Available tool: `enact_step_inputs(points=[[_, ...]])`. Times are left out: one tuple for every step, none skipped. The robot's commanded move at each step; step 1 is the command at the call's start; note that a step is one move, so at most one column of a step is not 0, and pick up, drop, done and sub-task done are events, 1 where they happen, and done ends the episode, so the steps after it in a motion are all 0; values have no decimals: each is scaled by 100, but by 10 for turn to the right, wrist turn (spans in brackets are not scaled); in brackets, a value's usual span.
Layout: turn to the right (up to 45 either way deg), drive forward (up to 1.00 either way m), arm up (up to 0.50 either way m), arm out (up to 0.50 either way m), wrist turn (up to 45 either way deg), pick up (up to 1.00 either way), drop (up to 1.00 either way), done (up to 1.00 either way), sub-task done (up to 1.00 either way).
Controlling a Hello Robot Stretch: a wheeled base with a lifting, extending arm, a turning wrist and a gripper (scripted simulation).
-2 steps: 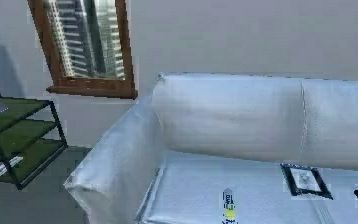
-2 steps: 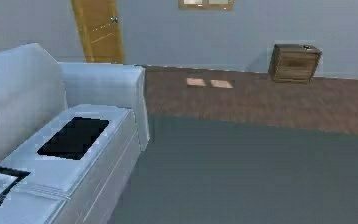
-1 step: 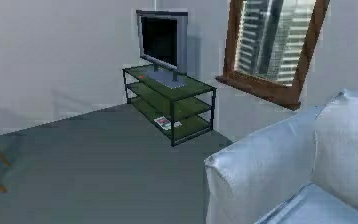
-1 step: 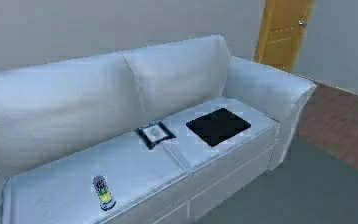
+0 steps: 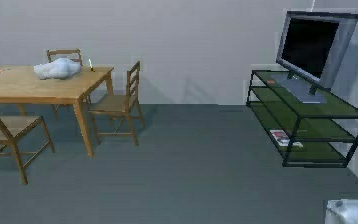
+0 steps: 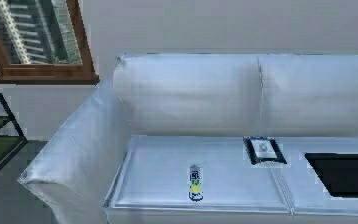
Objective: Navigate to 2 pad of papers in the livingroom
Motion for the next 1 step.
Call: enact_step_inputs(points=[[0,100,0,0,0,0,0,0,0]])
